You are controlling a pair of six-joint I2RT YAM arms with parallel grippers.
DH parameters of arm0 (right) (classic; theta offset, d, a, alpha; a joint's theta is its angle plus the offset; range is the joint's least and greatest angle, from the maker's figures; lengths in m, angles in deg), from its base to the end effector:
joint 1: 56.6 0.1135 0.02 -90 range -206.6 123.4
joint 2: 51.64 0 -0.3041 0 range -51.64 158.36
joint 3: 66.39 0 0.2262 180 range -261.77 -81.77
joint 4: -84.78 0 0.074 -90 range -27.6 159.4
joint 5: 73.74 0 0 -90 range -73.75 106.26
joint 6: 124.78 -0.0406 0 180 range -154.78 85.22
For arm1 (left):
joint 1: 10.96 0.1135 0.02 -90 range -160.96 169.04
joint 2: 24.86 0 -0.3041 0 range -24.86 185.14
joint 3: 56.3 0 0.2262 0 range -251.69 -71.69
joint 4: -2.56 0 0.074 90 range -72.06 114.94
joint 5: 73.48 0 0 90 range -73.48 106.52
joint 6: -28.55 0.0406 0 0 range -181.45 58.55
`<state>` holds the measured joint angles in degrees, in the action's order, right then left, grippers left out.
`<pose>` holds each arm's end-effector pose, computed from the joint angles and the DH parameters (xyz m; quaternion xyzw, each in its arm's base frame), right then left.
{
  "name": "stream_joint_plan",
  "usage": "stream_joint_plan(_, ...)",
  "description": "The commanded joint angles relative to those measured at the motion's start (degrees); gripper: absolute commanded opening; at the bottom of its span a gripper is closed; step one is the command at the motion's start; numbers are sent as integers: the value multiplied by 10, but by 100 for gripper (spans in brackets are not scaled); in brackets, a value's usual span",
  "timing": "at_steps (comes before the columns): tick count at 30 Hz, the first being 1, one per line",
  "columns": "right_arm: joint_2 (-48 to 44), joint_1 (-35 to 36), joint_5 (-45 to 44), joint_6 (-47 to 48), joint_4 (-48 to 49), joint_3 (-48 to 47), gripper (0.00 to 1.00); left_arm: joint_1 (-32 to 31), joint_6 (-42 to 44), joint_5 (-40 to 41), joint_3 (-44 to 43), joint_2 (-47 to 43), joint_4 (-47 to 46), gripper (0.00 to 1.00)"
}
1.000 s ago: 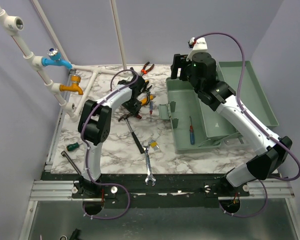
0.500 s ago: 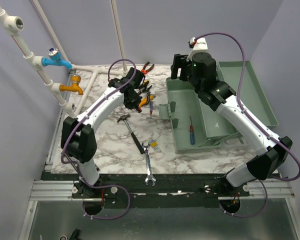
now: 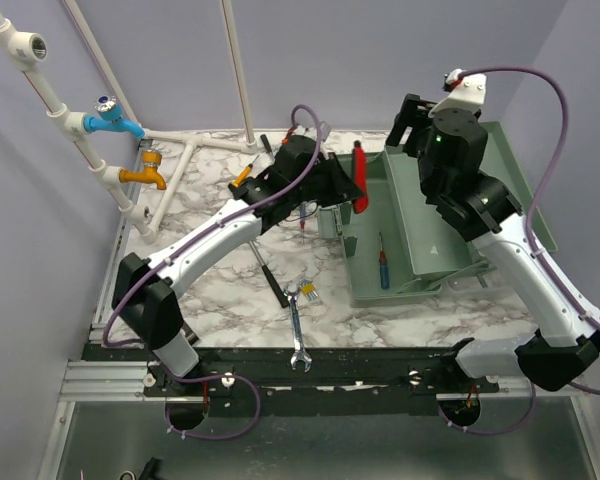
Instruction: Pack the tool kit
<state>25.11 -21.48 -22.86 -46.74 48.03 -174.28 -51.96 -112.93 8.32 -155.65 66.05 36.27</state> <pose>0.2183 0.1222 0.5162 0.0802 0.7290 0.0254 0.6793 0.2617 -0.2352 0.4020 -0.0388 0.8425 -0.4274 0.3257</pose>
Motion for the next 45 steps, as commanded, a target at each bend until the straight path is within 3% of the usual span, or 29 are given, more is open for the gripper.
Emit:
stream_joint_plan(1, -26, -4, -93, 2, -28, -5, 79, -26, -23, -161, -76, 82, -153, 0)
stream_joint_plan(6, -60, -4, -100, 0, -38, 27, 79, -42, -45, -118, -132, 141, -91, 0)
stream_joint_plan(14, -97, -4, -72, -49, -70, 79, 79, -75, -61, 69, -64, 136, -48, 0)
stream_joint_plan(19, -99, -4, -59, -65, -88, 88, 79, -88, -78, 97, -60, 164, -26, 0)
stream_joint_plan(24, -110, -4, -47, -77, -88, 103, 79, -103, -79, 128, -63, 199, 10, 8)
stream_joint_plan(25, -111, -4, -45, -76, -88, 105, 79, -106, -78, 135, -62, 203, 13, 12)
stream_joint_plan(29, -111, -4, -40, -79, -88, 109, 79, -112, -54, 133, -69, 214, 22, 43)
stream_joint_plan(37, -108, -4, -35, -81, -88, 105, 79, -111, 36, 148, -99, 172, 70, 80)
stream_joint_plan(45, -105, -4, -26, -78, -82, 106, 79, -64, 190, 167, -94, 55, 130, 83)
